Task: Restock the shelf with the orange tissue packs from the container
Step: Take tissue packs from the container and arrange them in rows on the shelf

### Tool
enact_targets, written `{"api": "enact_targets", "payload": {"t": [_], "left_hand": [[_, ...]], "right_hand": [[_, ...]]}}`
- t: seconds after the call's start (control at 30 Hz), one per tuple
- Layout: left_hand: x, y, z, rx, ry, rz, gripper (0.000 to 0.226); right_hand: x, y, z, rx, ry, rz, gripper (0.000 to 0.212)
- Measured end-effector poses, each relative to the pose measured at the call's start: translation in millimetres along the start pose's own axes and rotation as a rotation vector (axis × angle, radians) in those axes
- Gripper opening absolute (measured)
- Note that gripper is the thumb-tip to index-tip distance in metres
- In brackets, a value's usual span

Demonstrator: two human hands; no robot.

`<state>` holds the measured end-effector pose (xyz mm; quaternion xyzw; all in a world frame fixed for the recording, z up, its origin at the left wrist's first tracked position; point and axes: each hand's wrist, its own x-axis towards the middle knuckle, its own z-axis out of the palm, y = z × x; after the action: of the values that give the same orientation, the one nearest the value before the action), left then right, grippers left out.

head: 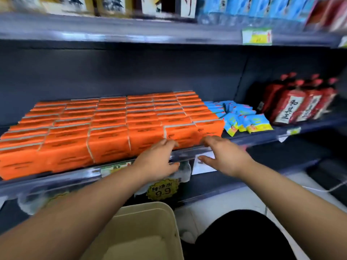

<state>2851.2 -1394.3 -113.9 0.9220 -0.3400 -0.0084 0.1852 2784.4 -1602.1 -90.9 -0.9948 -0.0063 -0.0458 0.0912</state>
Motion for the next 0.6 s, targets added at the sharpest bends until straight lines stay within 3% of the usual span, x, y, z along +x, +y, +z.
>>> {"api": "enact_targets", "payload": {"t": [0.33,0.6], "left_hand": [[80.7,51.1,118.5,0.043,-0.277,0.126,0.059],[142.0,110.2,208.2,0.154,-0.483,0.376,0.054]], "right_hand": [[-77.1,143.7,66.4,0.085,0.008,0.322,0.051],[-162.1,194.9,162.3,0.161,-0.086,0.564,0.048]]}}
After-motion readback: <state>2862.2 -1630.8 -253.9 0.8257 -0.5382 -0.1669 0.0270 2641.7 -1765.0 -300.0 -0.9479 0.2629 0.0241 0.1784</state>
